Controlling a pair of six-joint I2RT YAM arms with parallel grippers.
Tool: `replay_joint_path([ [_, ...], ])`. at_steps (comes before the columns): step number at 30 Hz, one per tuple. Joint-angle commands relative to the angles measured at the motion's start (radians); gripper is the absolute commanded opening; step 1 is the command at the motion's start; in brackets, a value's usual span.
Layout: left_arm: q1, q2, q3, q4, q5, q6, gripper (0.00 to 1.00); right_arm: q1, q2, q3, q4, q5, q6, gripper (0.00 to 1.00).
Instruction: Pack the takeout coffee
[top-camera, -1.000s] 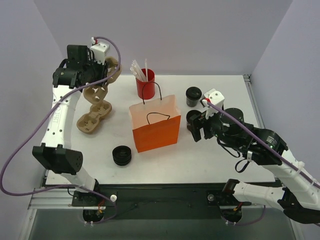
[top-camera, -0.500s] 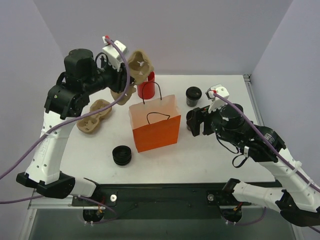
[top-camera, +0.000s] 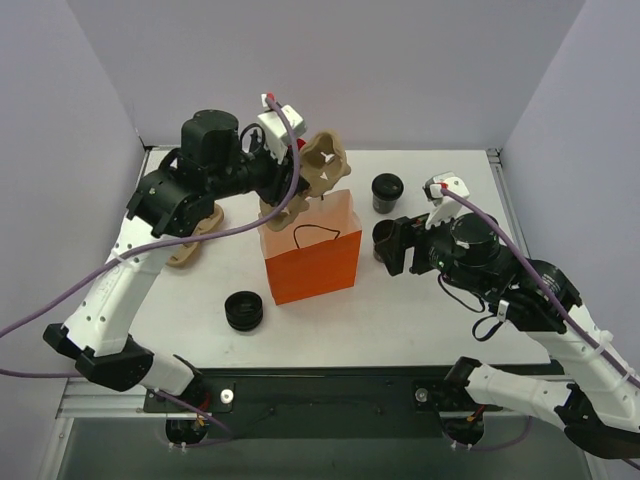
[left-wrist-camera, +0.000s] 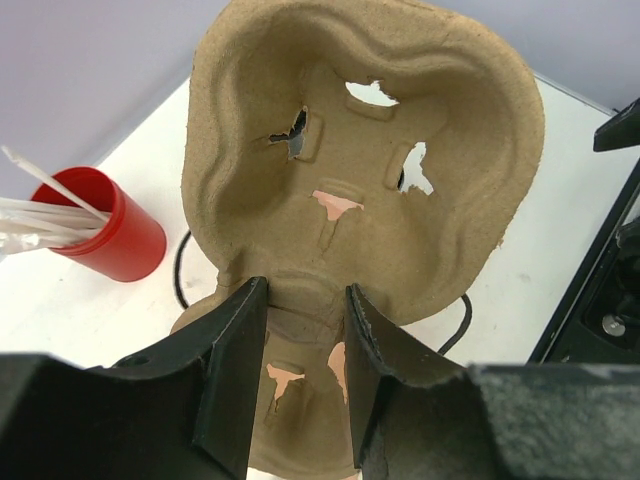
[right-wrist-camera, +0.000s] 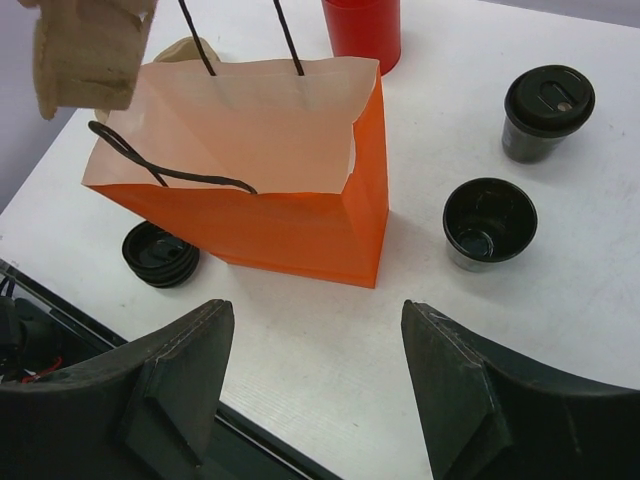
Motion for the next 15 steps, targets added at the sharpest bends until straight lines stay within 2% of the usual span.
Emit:
replay_joint_path([
  [1,-0.025,0.021,-0.017,0.018,-0.025,0.004,0.31,-0.004,-0.001,0.011,0.034,-0.058,0.006,0.68],
  [5,-0.025,0.027,-0.031,-0.012,-0.044,0.008,0.31,-0.004,0.052,0.053,0.075,-0.325,-0.202,0.71],
  [8,-0.025,0.036,-0.037,-0.023,-0.038,-0.001,0.31,-0.021,0.065,0.037,0.097,-0.389,-0.300,0.72],
  [15,-0.028,0.048,-0.066,-0.045,-0.029,-0.019,0.31,-0.036,0.132,0.005,0.204,-0.422,-0.397,0.71],
])
